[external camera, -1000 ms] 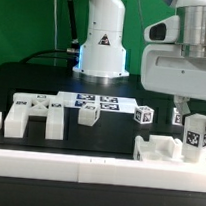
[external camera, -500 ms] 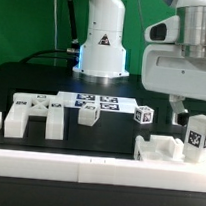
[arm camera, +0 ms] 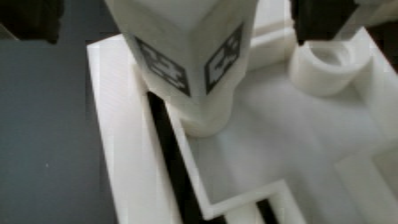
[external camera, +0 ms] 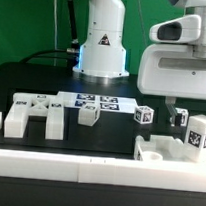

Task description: Assemble chair

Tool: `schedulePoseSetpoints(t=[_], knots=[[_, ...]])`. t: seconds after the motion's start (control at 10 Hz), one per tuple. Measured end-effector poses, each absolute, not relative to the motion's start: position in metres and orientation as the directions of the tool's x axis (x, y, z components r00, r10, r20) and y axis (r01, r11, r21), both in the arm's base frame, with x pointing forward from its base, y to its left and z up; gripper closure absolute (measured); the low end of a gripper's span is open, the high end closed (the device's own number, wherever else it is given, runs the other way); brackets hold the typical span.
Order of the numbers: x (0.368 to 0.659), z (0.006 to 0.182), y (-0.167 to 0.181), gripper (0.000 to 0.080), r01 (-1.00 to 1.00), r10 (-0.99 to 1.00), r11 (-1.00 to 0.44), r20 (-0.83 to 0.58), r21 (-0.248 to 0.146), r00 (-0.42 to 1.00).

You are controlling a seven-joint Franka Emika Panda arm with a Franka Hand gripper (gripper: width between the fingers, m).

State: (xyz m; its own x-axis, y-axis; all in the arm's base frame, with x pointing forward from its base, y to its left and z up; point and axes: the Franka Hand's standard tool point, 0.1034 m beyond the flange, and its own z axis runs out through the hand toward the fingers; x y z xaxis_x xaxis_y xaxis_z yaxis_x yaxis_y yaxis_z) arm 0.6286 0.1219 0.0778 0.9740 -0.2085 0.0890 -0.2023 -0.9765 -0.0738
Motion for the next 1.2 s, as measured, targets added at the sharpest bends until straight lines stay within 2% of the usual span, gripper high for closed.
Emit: schedulePoseSetpoints(t=[0.2, 0.6, 0.7, 0.8, 0.9, 1.0, 1.2], knots=[[0.6298, 0.0786, 0.1212, 0.0150, 0.016, 0.013, -0.999, 0.106, -0.031, 0.994], [0.6310, 0.0792, 0.1200, 0.0150, 0.288, 0.288, -0.957, 0.112, 0.015, 0.951], [0.6312, 0.0792, 0.1190, 0.0238, 0.310, 0.310, -0.951, 0.112, 0.018, 0.944], [0.6312, 0.0791, 0.1191, 0.0373, 0.299, 0.299, -0.954, 0.112, 0.016, 0.948], [0.6312, 0.0791, 0.1188, 0.0373, 0.298, 0.298, -0.954, 0.112, 0.016, 0.948], [0.6313, 0.0792, 0.1188, 0.0510, 0.291, 0.291, -0.957, 0.112, 0.015, 0.950], [0.6313, 0.0792, 0.1188, 0.0509, 0.255, 0.255, -0.967, 0.113, 0.011, 0.960]])
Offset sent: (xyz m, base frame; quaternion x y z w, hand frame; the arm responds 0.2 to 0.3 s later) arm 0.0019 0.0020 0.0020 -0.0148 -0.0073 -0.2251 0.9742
